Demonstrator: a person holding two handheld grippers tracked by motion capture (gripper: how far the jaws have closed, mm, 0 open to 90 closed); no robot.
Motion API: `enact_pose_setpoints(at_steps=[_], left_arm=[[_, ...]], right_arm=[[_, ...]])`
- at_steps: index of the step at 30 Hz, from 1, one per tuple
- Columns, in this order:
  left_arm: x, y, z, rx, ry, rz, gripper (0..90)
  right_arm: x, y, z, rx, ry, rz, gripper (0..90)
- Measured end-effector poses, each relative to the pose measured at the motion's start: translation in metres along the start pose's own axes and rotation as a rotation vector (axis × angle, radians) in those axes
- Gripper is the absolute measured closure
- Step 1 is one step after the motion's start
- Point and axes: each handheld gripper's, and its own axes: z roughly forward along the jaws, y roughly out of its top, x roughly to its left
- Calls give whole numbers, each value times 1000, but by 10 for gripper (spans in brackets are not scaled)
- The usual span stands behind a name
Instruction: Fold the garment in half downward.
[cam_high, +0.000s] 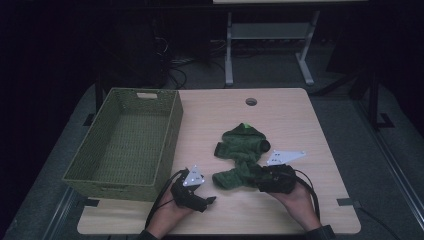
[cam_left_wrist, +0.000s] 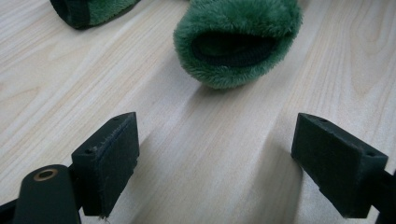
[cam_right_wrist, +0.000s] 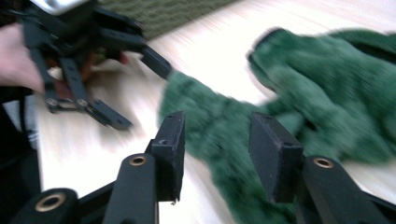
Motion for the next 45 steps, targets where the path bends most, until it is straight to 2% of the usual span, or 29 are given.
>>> enact_pose_setpoints(at_steps=[2,5,9,11,14,15,21,23,24,28,34,36,41,43,45], left_arm=[[0,0,0,-4,-2,-1,144],[-1,-1,0,-6,-7,-9,144],[0,-1,-1,0,-16,10,143],[0,-2,-1,-8,-25,4,142],[0,-2,-2,-4,-31,18,143],[0,-3,-2,-4,-30,18,142],[1,-2,-2,-3,-28,22,143],[1,-3,-2,-4,-27,23,143],[1,-3,-2,-4,-27,23,143],[0,-3,-2,-2,-29,22,143],[0,-3,-2,-1,-29,22,143],[0,-3,-2,-1,-29,23,143],[0,-3,-2,-4,-29,20,143],[0,-3,-2,-4,-28,20,143],[0,-3,-2,-4,-28,21,143]], right_arm=[[6,2,3,-2,13,-27,585],[17,4,8,-1,54,-39,626],[26,6,16,6,78,-62,648],[30,8,23,15,91,-74,659],[35,11,34,22,117,-81,668],[37,12,43,37,124,-99,672],[40,16,60,71,131,-117,673],[39,15,65,82,121,-127,673],[37,13,72,105,101,-139,671],[33,9,81,140,88,-126,670],[32,6,91,157,41,-147,669],[32,5,93,155,36,-141,674],[34,3,95,150,-22,-168,780],[39,2,96,149,-49,-183,831],[41,2,96,150,-59,-197,858]])
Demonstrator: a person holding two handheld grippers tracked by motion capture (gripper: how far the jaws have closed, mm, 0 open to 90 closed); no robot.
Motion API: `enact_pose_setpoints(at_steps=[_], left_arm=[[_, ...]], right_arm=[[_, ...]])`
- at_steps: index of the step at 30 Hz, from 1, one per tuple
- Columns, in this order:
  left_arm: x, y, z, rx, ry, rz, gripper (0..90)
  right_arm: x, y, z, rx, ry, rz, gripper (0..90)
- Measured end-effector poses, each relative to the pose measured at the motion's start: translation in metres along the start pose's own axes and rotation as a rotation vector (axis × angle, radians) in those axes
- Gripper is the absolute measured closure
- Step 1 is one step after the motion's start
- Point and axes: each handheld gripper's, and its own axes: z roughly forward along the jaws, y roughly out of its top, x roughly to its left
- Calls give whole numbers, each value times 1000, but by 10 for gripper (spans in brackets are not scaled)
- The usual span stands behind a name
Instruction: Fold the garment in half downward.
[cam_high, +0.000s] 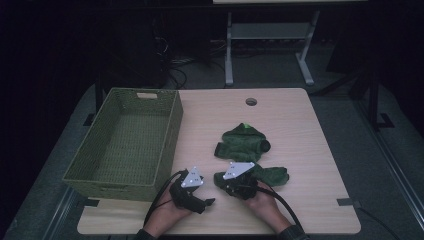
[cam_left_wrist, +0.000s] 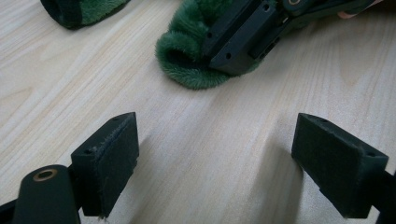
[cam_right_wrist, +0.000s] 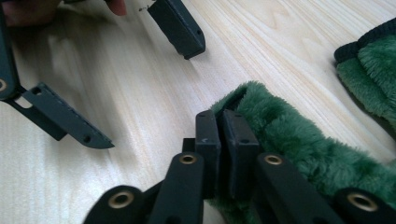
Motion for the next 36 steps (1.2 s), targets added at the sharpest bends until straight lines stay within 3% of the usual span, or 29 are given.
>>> enact_pose_setpoints(at_steps=[4,10,14,20,28,29,36], left_arm=[[0,0,0,1,0,-2,143],[0,0,0,1,2,4,143],[0,0,0,1,1,2,143],[0,0,0,0,0,-3,143],[0,0,0,1,0,-2,143],[0,0,0,1,-1,-1,143],[0,0,0,1,-1,-2,143]], right_arm=[[-3,1,-3,-12,38,33,865],[-5,7,-26,-111,104,71,862],[-8,7,-38,-147,112,90,858],[-23,3,-66,-224,81,133,849],[-41,-6,-84,-255,33,186,847],[-46,-10,-86,-246,13,193,846],[-57,-22,-81,-175,-8,253,839]])
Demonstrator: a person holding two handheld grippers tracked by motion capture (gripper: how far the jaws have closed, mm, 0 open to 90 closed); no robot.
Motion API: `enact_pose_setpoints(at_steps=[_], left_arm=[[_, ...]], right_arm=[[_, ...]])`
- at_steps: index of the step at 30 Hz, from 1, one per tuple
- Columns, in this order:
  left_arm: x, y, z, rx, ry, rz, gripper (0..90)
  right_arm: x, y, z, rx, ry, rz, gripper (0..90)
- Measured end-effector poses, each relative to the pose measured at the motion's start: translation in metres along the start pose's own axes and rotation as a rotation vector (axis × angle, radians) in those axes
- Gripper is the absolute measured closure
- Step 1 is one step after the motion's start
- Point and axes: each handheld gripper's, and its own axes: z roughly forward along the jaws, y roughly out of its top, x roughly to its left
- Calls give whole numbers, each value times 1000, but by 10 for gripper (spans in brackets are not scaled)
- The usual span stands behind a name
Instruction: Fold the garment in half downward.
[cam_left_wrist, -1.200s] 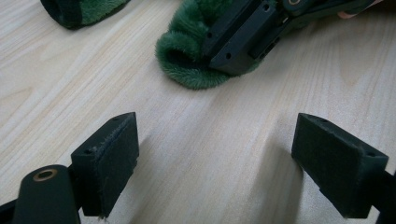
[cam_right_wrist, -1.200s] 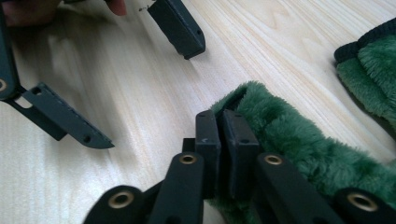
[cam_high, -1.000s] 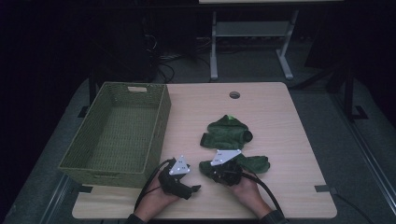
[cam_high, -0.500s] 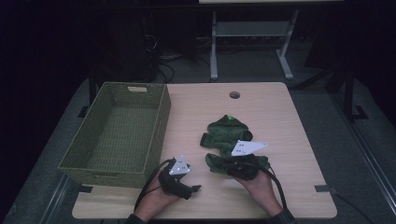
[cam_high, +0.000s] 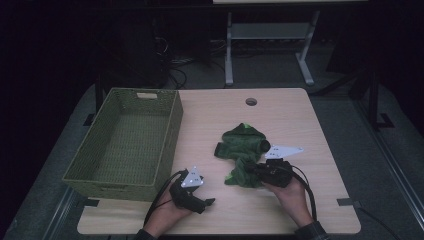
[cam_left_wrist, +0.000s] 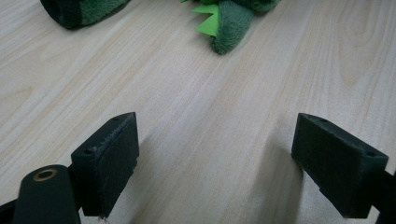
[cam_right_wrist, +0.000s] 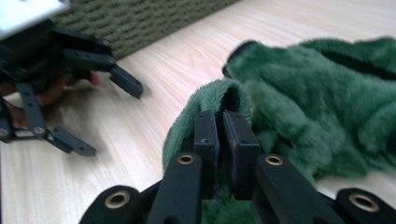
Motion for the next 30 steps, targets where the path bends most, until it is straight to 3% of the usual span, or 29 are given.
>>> enact_pose_setpoints(at_steps=[1,10,14,19,25,30], left_arm=[[0,0,0,2,0,3,143],[0,0,0,2,0,3,143],[0,0,0,1,0,2,143],[0,0,0,0,2,4,143],[0,0,0,-1,3,5,144],[1,0,0,3,2,8,144]], right_arm=[[-2,-1,1,25,-19,3,835],[-10,-8,-15,45,-81,17,796],[-14,-11,-27,25,-95,31,776],[-11,3,-35,-53,-75,7,874],[-11,19,-18,-59,-57,-22,897],[-13,11,3,33,-65,-15,897]])
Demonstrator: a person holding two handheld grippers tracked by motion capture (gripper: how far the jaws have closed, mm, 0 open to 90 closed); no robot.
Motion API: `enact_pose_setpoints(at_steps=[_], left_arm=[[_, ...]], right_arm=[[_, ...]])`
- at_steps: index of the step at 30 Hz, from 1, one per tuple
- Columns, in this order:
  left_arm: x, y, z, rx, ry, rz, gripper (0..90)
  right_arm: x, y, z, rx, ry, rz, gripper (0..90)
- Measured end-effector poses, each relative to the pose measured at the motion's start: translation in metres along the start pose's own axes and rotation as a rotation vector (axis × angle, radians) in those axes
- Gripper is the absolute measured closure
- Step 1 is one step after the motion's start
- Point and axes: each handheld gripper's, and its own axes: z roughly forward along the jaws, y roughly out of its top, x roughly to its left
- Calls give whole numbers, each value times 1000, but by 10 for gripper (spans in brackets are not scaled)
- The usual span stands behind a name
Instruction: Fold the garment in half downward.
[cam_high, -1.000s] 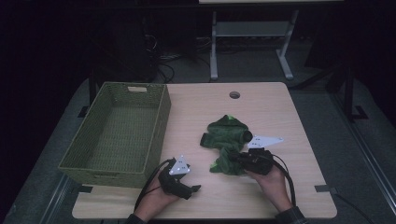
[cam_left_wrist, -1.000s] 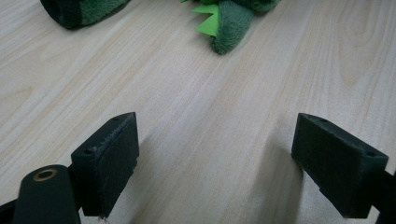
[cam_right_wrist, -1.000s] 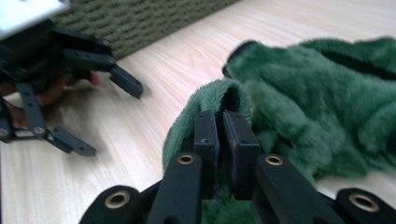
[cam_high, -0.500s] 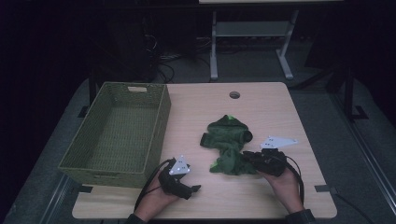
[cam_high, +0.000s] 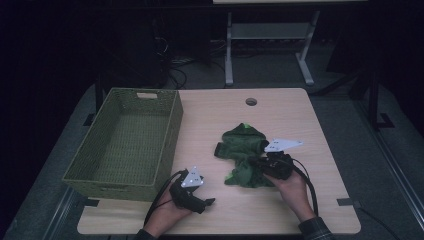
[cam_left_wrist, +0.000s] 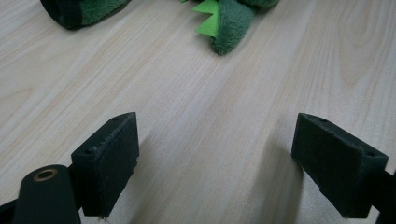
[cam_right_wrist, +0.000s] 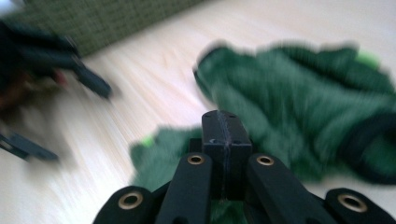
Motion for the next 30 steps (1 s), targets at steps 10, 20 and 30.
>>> enact_pose_setpoints(at_steps=[10,20,30], left_arm=[[0,0,0,-1,-2,-4,144],[0,0,0,-1,-2,-4,143],[-1,0,1,-6,-6,-10,131]], right_arm=[[2,-25,20,150,-20,-1,898],[-3,-20,-4,21,-22,15,791],[-18,-30,-38,-16,-66,17,733]])
